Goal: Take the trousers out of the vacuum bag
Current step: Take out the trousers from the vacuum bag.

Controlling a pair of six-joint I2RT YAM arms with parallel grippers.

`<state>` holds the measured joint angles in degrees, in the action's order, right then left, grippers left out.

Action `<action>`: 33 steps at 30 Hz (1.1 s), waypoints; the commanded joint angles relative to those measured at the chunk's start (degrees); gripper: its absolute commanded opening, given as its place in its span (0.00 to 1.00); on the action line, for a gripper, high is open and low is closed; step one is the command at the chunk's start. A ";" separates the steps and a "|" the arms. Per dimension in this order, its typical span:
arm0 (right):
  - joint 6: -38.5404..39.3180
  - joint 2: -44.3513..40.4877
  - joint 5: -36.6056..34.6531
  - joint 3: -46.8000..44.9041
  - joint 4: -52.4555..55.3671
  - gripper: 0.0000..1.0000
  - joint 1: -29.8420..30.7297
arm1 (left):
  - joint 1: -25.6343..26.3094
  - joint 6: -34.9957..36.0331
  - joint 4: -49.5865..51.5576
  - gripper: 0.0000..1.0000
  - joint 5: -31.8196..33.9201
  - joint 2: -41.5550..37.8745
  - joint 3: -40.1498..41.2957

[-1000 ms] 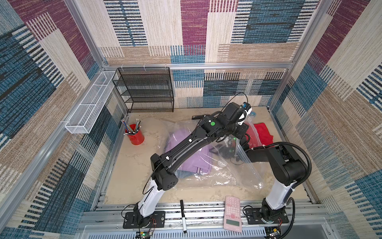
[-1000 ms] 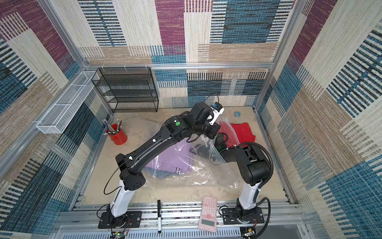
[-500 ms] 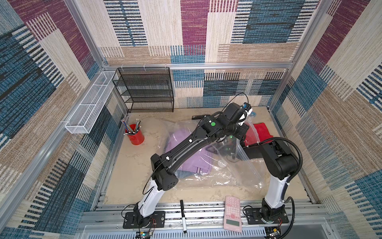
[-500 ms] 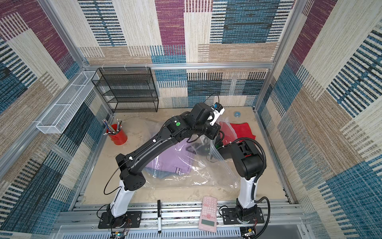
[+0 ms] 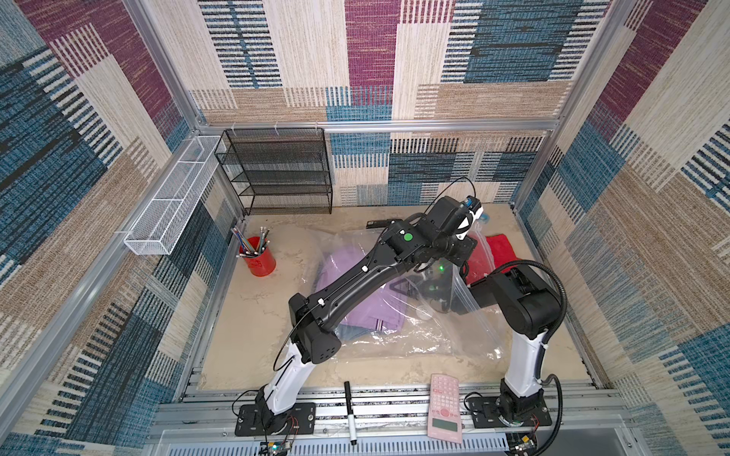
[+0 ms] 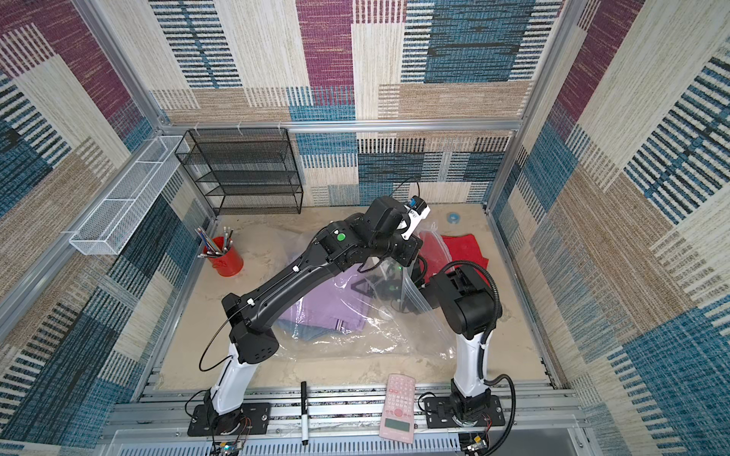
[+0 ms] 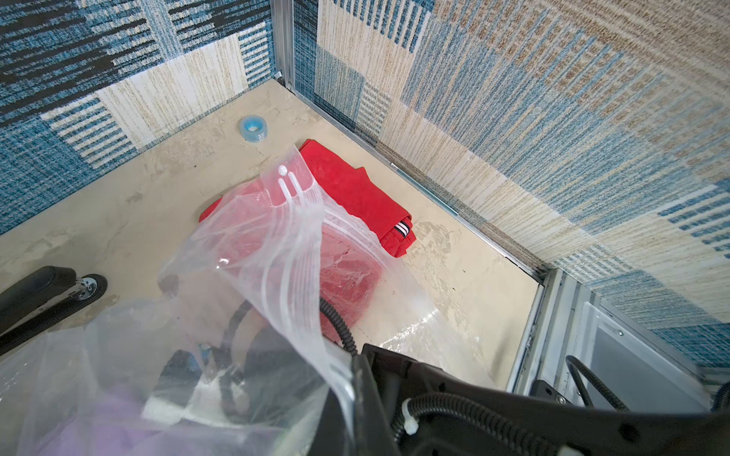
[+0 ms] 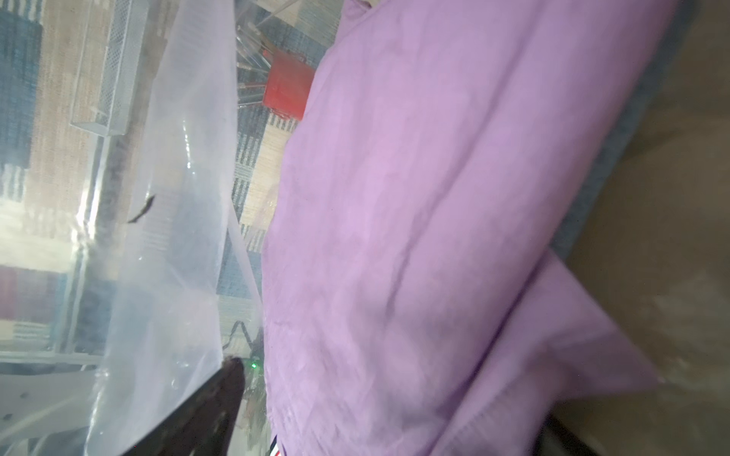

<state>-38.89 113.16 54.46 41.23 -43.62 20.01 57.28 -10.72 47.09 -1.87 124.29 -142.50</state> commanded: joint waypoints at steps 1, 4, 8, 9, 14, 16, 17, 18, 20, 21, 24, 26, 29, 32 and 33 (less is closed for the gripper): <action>-6.53 0.15 1.15 -2.51 0.00 0.89 0.31 | 0.03 0.22 -1.92 0.00 -0.77 -0.01 -0.50; -9.38 -0.97 2.68 -3.65 -5.62 0.85 0.31 | -0.01 0.17 -1.97 0.00 -0.75 0.02 -0.50; -15.82 -1.64 5.09 -5.58 -16.90 0.82 0.36 | 0.12 0.17 -1.92 0.00 -0.66 0.01 -0.42; -17.76 -1.50 5.39 -6.06 -19.81 0.82 0.30 | 0.12 0.17 -1.92 0.00 -0.62 0.06 -0.41; -21.43 -0.50 4.50 -7.06 -26.77 0.82 0.33 | 0.11 0.25 -1.93 0.00 -0.61 0.09 -0.28; -21.67 0.40 4.59 -6.34 -26.22 0.82 0.31 | 0.12 0.33 -1.99 0.00 -0.73 0.14 -0.31; -21.22 1.16 4.80 -5.55 -24.59 0.82 0.38 | 0.25 0.35 -1.93 0.00 -0.81 0.15 -0.48; -20.40 1.72 5.12 -4.82 -22.66 0.82 0.54 | 0.26 0.34 -1.98 0.00 -0.93 -0.01 -0.58; -17.72 2.46 4.80 -3.79 -17.58 0.81 0.77 | 0.47 0.50 -1.95 0.00 -1.03 -0.11 -1.04; -16.13 2.67 4.48 -3.30 -14.76 0.81 0.84 | 0.50 0.61 -1.95 0.00 -1.03 -0.25 -1.33; -13.07 3.21 3.91 -2.08 -10.10 0.81 1.47 | 0.69 0.74 -1.98 0.00 -1.16 -0.14 -2.07; -13.99 3.70 4.38 -2.21 -12.41 0.81 1.91 | 0.89 0.73 -1.95 0.00 -1.24 0.21 -2.35; -17.00 4.52 5.20 -2.12 -17.75 0.80 2.36 | 1.00 0.59 -1.93 0.00 -1.45 0.77 -2.35; -24.12 5.89 6.27 -2.85 -29.86 0.77 2.49 | 0.95 0.35 -1.90 0.00 -1.66 1.22 -2.30; -27.45 6.43 6.45 -3.32 -34.99 0.76 2.48 | 0.97 0.26 -1.91 0.00 -1.72 1.23 -2.34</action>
<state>-58.11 118.63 58.98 38.57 -64.16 22.35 58.17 -10.70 46.81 -2.22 125.27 -144.33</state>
